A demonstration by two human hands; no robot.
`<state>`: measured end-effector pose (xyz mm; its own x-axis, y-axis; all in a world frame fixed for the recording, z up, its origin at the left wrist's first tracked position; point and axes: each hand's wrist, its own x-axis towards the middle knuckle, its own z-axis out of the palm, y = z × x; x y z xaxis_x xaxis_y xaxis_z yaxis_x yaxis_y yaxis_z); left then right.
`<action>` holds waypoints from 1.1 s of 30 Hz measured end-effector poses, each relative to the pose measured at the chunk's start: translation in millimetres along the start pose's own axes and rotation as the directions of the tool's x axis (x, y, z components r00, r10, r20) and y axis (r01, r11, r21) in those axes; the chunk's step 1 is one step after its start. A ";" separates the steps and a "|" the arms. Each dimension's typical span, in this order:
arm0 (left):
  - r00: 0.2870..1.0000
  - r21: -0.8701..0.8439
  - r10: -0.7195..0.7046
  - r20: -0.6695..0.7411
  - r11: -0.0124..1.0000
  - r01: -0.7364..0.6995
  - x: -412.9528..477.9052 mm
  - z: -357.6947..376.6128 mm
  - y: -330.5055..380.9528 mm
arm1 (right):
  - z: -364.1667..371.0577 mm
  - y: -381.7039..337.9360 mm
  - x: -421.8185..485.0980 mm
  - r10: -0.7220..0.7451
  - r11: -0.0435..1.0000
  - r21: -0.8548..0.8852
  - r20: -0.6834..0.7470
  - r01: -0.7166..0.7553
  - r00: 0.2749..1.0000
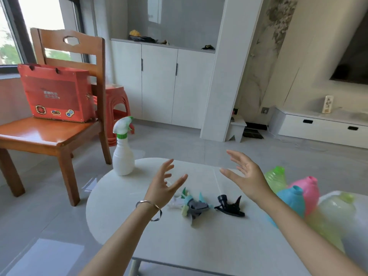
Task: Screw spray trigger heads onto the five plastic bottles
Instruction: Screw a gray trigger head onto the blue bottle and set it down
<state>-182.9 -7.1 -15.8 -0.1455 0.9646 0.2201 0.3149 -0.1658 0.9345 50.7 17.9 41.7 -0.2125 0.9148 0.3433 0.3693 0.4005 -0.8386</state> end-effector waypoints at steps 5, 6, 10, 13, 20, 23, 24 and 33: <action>0.992 0.134 0.060 0.108 0.988 -0.075 -5.7 69.0 2.6 | -45.1 32.6 -29.7 -0.021 0.995 -0.099 -0.252 -0.004 0.968; 0.989 0.173 0.075 0.129 0.980 -0.097 -6.9 80.3 1.6 | -53.4 39.4 -33.1 -0.029 0.992 -0.126 -0.295 -0.009 0.955; 0.978 0.233 0.076 0.196 0.965 -0.121 -9.5 111.1 -4.4 | -86.9 70.4 -42.0 -0.040 0.975 -0.210 -0.494 -0.075 0.869; 0.965 0.266 0.079 0.250 0.953 -0.147 -9.7 123.1 -9.5 | -100.9 96.4 -45.4 0.101 0.969 -0.130 -0.567 -0.210 0.817; 0.960 0.286 0.062 0.273 0.947 -0.143 -10.3 135.7 -12.6 | -104.6 136.0 -46.2 0.309 0.933 -0.022 -0.462 -0.359 0.831; 0.959 0.292 0.067 0.275 0.945 -0.149 -12.6 140.0 -11.8 | -101.7 145.3 -49.5 0.340 0.909 -0.076 -0.435 -0.410 0.834; 0.959 0.289 0.067 0.274 0.946 -0.149 -13.6 141.1 -11.7 | -100.4 146.9 -50.9 0.345 0.899 -0.103 -0.433 -0.426 0.833; 0.959 0.247 0.047 0.280 0.962 -0.119 -17.6 140.1 -11.1 | -95.7 124.4 -56.2 0.358 0.887 -0.107 -0.458 -0.450 0.814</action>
<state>-52.4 6.5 -69.1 0.1384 0.9745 0.1766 0.5515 -0.2240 0.8036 195.2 21.2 -41.4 0.3737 0.9113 0.1732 0.5195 -0.0510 -0.8529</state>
